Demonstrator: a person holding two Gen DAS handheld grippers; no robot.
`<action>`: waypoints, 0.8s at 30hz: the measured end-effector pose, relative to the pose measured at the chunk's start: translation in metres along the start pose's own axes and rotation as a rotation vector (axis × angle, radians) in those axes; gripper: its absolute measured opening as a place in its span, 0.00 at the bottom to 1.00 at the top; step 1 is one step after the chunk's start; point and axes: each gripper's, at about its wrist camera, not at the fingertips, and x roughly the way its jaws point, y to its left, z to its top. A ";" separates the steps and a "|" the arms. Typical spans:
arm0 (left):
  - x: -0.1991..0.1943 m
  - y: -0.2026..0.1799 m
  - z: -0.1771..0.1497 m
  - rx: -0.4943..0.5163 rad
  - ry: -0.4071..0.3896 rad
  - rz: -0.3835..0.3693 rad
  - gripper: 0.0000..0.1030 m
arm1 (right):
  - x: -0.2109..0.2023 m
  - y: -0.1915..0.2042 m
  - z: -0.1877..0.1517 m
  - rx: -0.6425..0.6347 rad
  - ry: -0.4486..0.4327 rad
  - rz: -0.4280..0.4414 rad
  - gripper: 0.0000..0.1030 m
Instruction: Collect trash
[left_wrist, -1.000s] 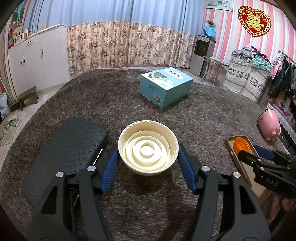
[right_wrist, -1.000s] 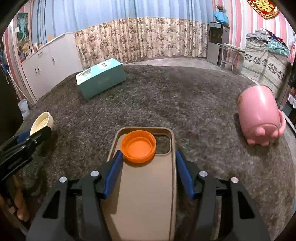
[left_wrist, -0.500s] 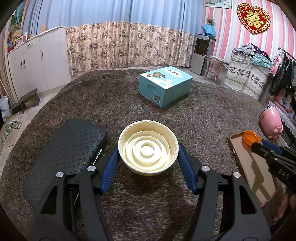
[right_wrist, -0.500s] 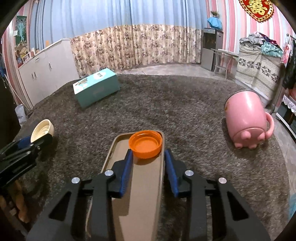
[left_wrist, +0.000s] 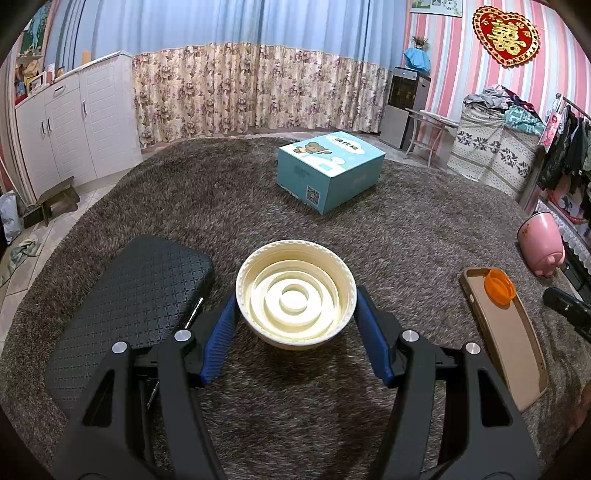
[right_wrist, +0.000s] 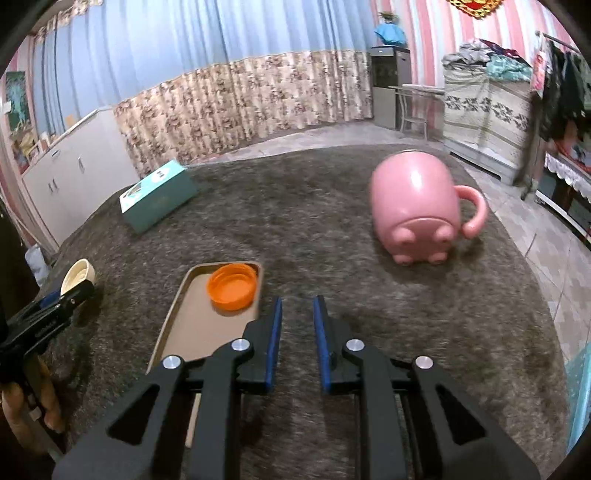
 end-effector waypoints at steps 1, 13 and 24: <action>0.000 0.000 0.000 0.000 0.000 0.000 0.59 | -0.001 -0.001 0.001 0.004 -0.006 0.001 0.18; 0.000 0.000 -0.001 0.001 -0.002 0.000 0.59 | 0.021 0.040 0.001 -0.090 0.020 0.082 0.35; -0.001 -0.001 0.000 0.008 0.007 -0.007 0.59 | 0.043 0.068 0.006 -0.134 0.058 0.171 0.35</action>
